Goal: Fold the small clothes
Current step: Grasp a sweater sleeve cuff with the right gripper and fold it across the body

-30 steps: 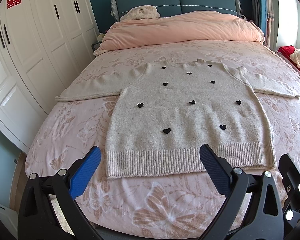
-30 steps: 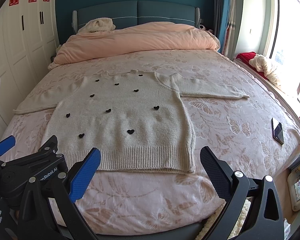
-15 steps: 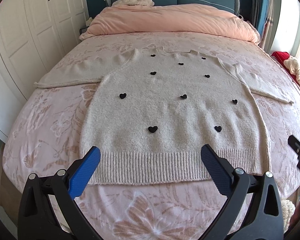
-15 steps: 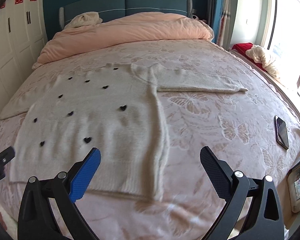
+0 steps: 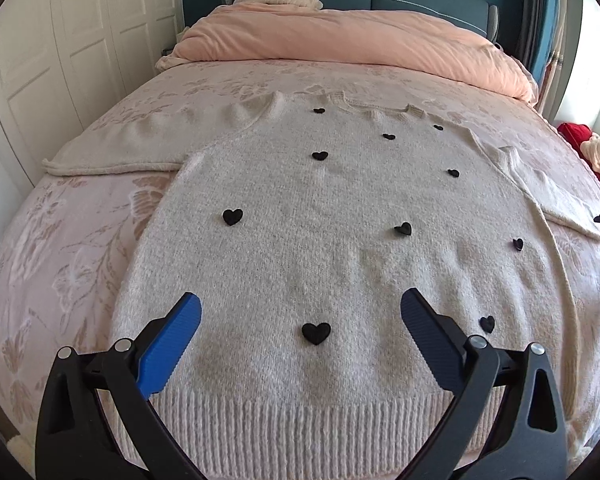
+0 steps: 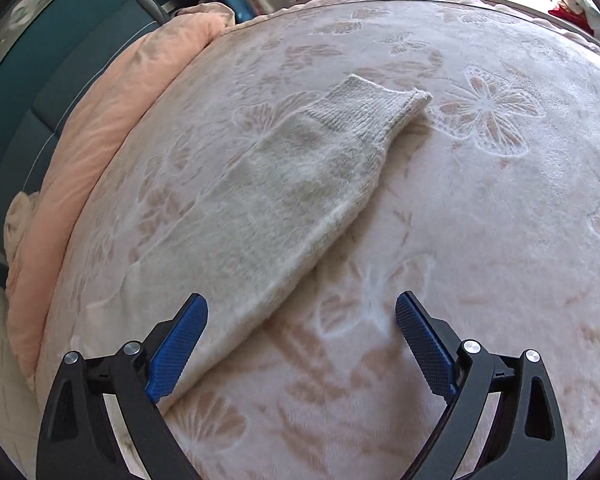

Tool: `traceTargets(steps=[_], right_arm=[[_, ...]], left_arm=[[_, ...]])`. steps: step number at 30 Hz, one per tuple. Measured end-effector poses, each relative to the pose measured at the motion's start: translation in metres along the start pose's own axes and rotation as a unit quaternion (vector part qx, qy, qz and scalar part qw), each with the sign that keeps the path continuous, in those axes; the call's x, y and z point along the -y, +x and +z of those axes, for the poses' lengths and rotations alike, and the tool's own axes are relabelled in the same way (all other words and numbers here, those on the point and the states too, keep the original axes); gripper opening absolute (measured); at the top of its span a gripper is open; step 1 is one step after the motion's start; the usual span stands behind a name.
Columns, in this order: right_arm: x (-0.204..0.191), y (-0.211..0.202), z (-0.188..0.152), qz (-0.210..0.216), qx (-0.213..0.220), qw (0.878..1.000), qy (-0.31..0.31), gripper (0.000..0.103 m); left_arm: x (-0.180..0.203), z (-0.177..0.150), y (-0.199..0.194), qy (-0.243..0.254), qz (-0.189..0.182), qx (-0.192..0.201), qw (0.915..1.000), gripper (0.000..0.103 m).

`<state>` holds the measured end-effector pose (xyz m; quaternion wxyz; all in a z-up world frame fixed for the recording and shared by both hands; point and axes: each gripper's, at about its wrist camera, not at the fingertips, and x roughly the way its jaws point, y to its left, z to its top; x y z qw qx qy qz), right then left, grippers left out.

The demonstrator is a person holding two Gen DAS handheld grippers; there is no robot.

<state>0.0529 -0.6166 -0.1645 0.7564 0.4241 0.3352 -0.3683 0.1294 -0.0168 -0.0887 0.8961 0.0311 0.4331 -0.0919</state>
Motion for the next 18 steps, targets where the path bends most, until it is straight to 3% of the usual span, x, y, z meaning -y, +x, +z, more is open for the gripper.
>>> traceTargets(steps=[2, 3, 4, 6, 8, 11, 13, 16, 18], right_arm=[[-0.004, 0.011, 0.010, -0.006, 0.007, 1.000, 0.005, 0.093], [-0.007, 0.014, 0.014, 0.002, 0.014, 1.000, 0.010, 0.084], [-0.010, 0.016, 0.017, 0.022, 0.017, 0.999, 0.017, 0.051], [-0.023, 0.024, 0.023, 0.095, -0.006, 0.995, 0.040, 0.010], [-0.056, 0.008, 0.023, 0.157, 0.007, 0.987, 0.030, 0.009], [-0.155, -0.042, 0.008, 0.238, 0.024, 0.966, -0.102, 0.009], [-0.227, -0.081, -0.025, 0.301, 0.012, 0.933, -0.197, 0.009], [-0.312, -0.117, -0.105, 0.381, -0.055, 0.875, -0.294, 0.013], [-0.349, -0.118, -0.168, 0.392, -0.105, 0.846, -0.346, 0.019]], left_arm=[[-0.001, 0.002, 0.005, 0.002, -0.004, -0.003, 1.0000, 0.098], [-0.002, 0.003, 0.007, 0.002, -0.005, -0.003, 1.0000, 0.098], [-0.003, 0.004, 0.008, 0.003, -0.005, -0.002, 1.0000, 0.098], [-0.007, 0.006, 0.008, 0.005, -0.002, 0.002, 1.0000, 0.097], [-0.011, 0.009, 0.008, 0.002, -0.005, 0.002, 1.0000, 0.097], [-0.021, 0.013, 0.005, -0.019, -0.016, 0.005, 0.9997, 0.097], [-0.028, 0.017, 0.001, -0.036, -0.022, 0.009, 0.9991, 0.097], [-0.034, 0.024, -0.003, -0.057, -0.028, 0.011, 0.9979, 0.097], [-0.039, 0.031, -0.007, -0.070, -0.032, 0.015, 0.9969, 0.097]])
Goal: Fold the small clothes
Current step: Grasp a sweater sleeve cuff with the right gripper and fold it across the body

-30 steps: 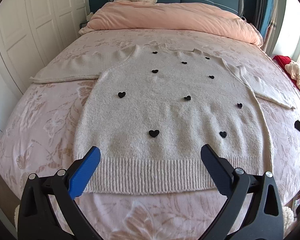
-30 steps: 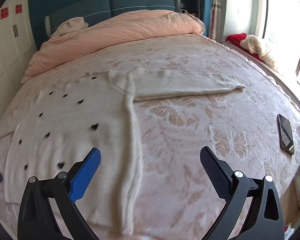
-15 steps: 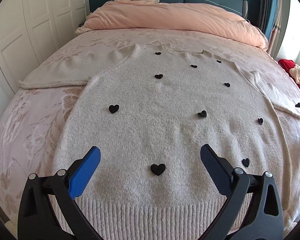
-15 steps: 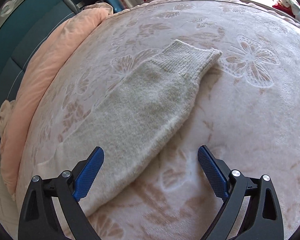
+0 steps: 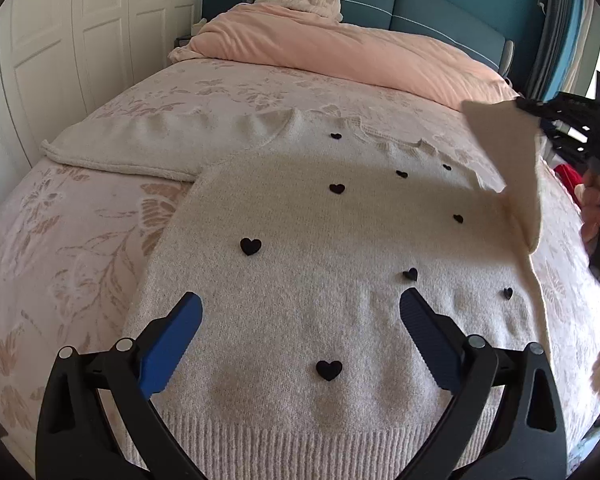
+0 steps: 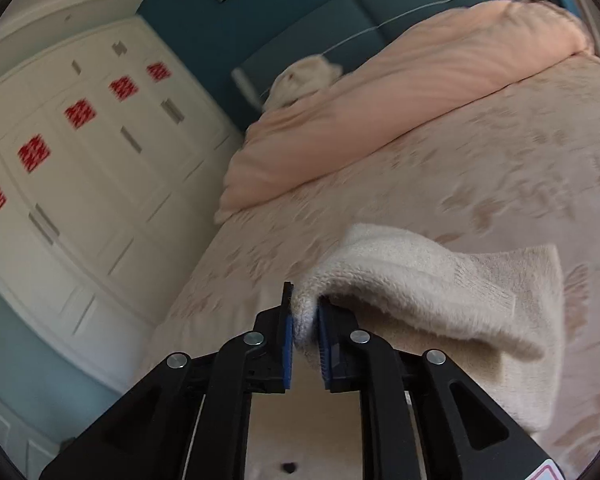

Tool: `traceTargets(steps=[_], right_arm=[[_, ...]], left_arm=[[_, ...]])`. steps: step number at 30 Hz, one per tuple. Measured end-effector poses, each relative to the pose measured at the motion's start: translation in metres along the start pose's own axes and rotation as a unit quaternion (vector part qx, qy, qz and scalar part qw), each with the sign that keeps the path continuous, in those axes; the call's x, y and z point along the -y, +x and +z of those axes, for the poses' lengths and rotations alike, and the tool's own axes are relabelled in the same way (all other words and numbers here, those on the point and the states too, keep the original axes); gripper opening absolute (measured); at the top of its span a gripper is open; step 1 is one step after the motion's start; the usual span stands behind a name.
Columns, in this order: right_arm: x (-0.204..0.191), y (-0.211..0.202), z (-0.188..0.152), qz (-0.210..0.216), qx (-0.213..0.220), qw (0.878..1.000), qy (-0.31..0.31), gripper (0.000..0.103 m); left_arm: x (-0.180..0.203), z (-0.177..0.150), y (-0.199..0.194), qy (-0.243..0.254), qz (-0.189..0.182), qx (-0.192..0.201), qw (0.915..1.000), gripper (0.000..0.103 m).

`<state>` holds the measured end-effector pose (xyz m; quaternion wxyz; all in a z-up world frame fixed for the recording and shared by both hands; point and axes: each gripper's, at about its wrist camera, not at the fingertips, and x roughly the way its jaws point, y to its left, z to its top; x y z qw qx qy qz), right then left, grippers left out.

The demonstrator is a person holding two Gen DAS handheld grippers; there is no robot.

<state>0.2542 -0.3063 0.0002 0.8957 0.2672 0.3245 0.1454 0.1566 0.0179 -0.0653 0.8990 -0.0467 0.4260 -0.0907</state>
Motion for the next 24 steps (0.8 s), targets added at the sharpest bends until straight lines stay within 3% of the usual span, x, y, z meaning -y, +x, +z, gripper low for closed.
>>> traceTargets(steps=[1, 4, 5, 7, 12, 16, 19, 21, 23, 24], right_arm=[[-0.018, 0.022, -0.015, -0.008, -0.027, 0.999, -0.022, 0.025], [-0.036, 0.055, -0.060, -0.037, -0.070, 0.996, -0.040, 0.026], [-0.032, 0.051, -0.071, -0.045, -0.070, 0.996, -0.029, 0.029], [-0.010, 0.027, -0.090, -0.059, -0.052, 0.997, 0.010, 0.050], [0.055, -0.048, -0.142, -0.139, -0.030, 0.986, 0.083, 0.054], [0.077, -0.077, -0.159, -0.172, -0.048, 0.980, 0.087, 0.054], [0.076, -0.086, -0.167, -0.181, -0.038, 0.979, 0.086, 0.056], [0.075, -0.092, -0.174, -0.182, -0.033, 0.979, 0.088, 0.057], [0.072, -0.095, -0.179, -0.191, -0.031, 0.978, 0.082, 0.057], [0.071, -0.096, -0.184, -0.193, -0.032, 0.977, 0.080, 0.057]], left_arm=[[-0.001, 0.006, -0.001, -0.004, -0.004, 0.001, 1.0000, 0.097], [-0.004, 0.029, 0.008, -0.015, -0.029, -0.012, 0.9994, 0.098], [-0.007, 0.039, 0.014, -0.025, -0.039, -0.019, 0.9987, 0.098], [-0.014, 0.058, 0.031, -0.058, -0.069, -0.031, 0.9954, 0.098], [0.000, 0.084, 0.093, -0.110, -0.105, -0.082, 0.9850, 0.098], [0.059, 0.067, 0.102, -0.044, -0.129, -0.086, 0.9870, 0.098], [0.113, 0.045, 0.116, 0.053, -0.109, -0.094, 0.9881, 0.098], [0.136, 0.035, 0.134, 0.106, -0.073, -0.093, 0.9873, 0.096], [0.145, 0.033, 0.150, 0.139, -0.038, -0.086, 0.9859, 0.072], [0.145, 0.037, 0.158, 0.147, -0.028, -0.089, 0.9847, 0.048]])
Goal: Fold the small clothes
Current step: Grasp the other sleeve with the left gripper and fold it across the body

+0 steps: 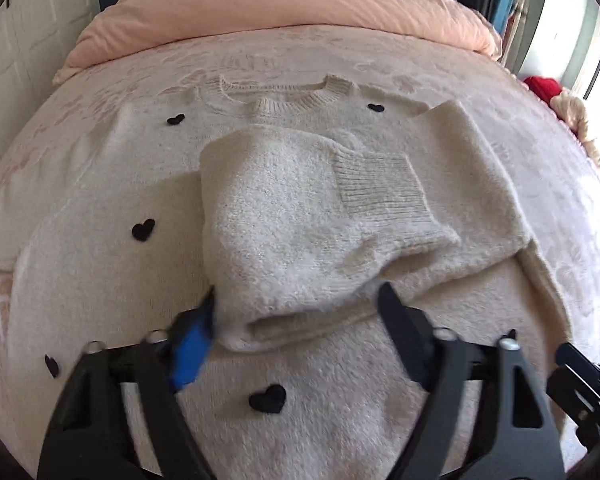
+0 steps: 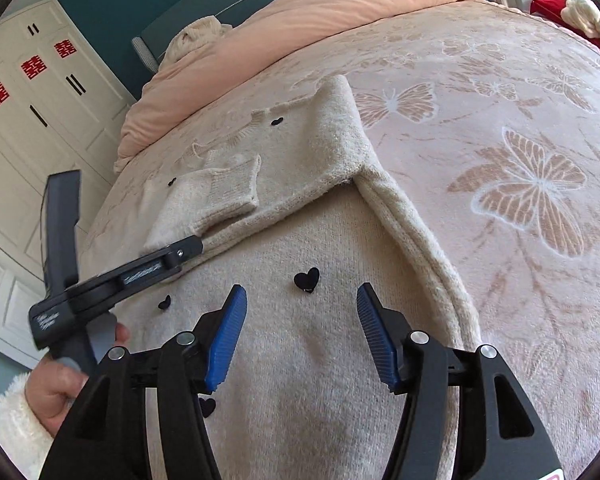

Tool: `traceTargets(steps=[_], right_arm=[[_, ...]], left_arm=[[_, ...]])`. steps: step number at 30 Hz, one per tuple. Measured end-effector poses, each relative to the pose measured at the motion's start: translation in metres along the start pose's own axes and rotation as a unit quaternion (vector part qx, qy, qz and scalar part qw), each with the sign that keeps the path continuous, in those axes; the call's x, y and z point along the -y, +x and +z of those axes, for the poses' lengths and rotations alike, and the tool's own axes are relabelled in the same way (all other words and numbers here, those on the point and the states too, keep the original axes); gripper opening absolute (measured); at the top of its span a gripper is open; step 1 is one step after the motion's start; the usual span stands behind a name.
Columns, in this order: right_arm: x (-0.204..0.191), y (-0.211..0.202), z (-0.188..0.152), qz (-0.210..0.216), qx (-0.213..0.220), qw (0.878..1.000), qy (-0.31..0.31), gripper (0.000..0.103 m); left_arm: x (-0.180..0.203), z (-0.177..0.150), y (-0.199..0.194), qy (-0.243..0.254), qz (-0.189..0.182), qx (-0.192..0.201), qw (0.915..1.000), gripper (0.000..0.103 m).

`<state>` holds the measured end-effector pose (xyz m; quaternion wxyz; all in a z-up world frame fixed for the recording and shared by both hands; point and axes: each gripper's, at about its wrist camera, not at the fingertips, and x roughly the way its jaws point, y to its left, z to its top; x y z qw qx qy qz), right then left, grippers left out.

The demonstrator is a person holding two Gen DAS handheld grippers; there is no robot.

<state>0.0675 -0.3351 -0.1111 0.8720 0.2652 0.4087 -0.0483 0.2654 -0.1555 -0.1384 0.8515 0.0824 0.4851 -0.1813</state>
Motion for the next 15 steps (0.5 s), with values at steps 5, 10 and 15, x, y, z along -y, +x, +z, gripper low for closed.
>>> traceTargets(steps=[5, 10, 15], right_arm=[[0.000, 0.001, -0.005, -0.008, -0.007, 1.000, -0.016, 0.057], [0.000, 0.006, 0.010, -0.023, 0.006, 0.999, -0.036, 0.057], [-0.013, 0.042, 0.046, -0.075, 0.006, 0.993, -0.093, 0.058]], left_arm=[[-0.079, 0.043, -0.014, -0.125, -0.071, 0.047, 0.9885, 0.007], [-0.163, 0.052, -0.024, -0.234, -0.039, 0.074, 0.9685, 0.010], [-0.169, 0.027, -0.004, -0.250, -0.071, 0.036, 0.9649, 0.028]])
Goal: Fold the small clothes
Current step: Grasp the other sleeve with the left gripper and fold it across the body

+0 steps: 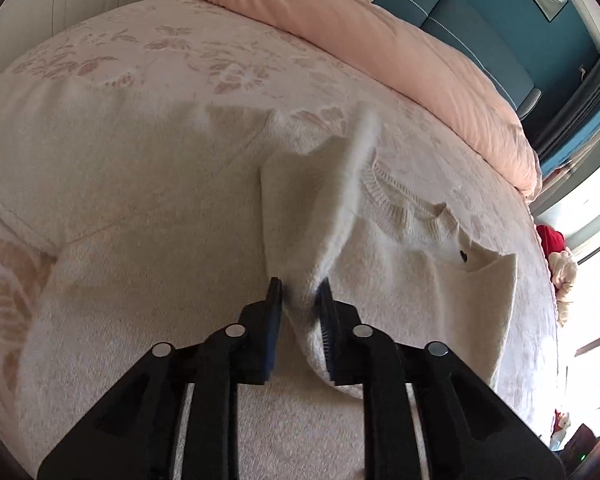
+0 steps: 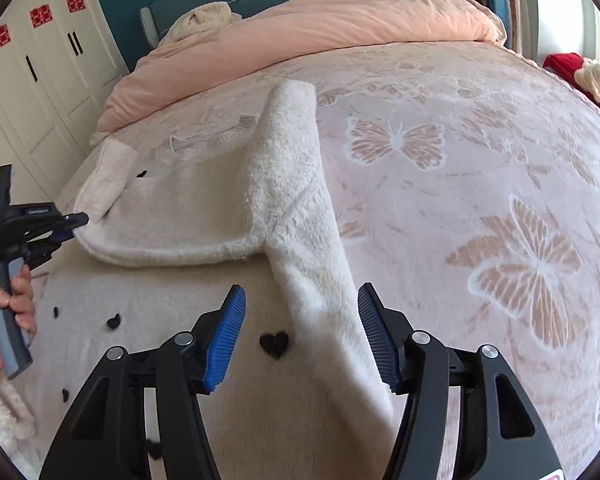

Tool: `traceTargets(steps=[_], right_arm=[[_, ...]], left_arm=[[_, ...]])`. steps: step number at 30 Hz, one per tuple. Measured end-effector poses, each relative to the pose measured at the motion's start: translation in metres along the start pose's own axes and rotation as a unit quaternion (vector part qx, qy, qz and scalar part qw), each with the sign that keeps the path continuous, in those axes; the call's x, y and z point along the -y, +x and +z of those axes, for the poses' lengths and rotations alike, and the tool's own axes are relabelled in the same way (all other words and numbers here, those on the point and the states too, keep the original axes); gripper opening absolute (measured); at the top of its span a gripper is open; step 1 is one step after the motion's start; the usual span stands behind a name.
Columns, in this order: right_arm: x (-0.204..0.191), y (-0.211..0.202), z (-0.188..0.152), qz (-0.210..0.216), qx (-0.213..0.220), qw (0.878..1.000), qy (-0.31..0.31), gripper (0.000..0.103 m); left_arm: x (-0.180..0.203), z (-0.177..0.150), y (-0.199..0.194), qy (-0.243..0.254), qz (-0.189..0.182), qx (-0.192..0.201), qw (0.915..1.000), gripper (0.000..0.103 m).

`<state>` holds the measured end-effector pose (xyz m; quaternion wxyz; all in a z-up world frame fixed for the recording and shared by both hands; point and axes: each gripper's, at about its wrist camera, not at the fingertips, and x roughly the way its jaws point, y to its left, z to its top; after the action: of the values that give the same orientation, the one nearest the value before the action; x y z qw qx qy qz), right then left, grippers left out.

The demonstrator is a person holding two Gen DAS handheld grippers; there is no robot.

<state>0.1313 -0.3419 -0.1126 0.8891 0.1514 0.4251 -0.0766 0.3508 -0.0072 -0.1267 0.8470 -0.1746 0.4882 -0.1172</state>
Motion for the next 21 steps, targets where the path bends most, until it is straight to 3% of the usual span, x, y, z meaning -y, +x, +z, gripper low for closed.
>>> traceTargets(steps=[2, 7, 8, 9, 10, 13, 15, 17, 18, 19, 21], right_arm=[[-0.008, 0.019, 0.014, -0.013, -0.013, 1.000, -0.019, 0.058], [-0.038, 0.052, 0.027, -0.052, -0.024, 0.994, -0.098, 0.058], [-0.044, 0.056, 0.027, -0.060, -0.025, 0.991, -0.120, 0.053], [-0.046, 0.059, 0.030, -0.064, -0.026, 0.988, -0.139, 0.030], [-0.044, 0.058, 0.034, -0.059, -0.026, 0.988, -0.142, 0.013], [0.005, 0.032, 0.055, -0.053, 0.018, 0.998, -0.032, 0.001], [0.061, 0.014, 0.057, -0.086, 0.046, 0.992, 0.081, 0.000], [0.114, 0.011, 0.047, -0.089, 0.030, 0.980, 0.176, 0.000], [0.129, 0.011, 0.042, -0.077, 0.016, 0.977, 0.200, 0.001], [0.133, 0.007, 0.039, -0.059, 0.011, 0.978, 0.201, 0.010], [0.110, -0.003, 0.040, -0.040, 0.017, 0.989, 0.144, 0.013]], left_arm=[[-0.001, -0.008, 0.007, -0.003, 0.001, -0.006, 1.0000, 0.038], [-0.006, -0.012, 0.015, -0.030, -0.006, -0.020, 0.9993, 0.040], [-0.007, -0.008, 0.016, -0.030, -0.007, -0.017, 0.9994, 0.040], [-0.007, -0.006, 0.017, -0.029, -0.007, -0.015, 0.9994, 0.040], [-0.006, -0.005, 0.017, -0.028, -0.004, -0.014, 0.9995, 0.040], [-0.009, -0.001, 0.015, -0.033, 0.001, -0.005, 0.9994, 0.040], [-0.016, -0.002, 0.016, -0.045, 0.007, -0.007, 0.9989, 0.041], [-0.022, -0.008, 0.019, -0.054, 0.005, -0.015, 0.9984, 0.043], [-0.023, -0.011, 0.016, -0.055, 0.003, -0.014, 0.9984, 0.043], [-0.023, -0.013, 0.010, -0.057, -0.003, -0.008, 0.9983, 0.047], [-0.021, -0.014, 0.001, -0.063, -0.014, 0.008, 0.9979, 0.061]])
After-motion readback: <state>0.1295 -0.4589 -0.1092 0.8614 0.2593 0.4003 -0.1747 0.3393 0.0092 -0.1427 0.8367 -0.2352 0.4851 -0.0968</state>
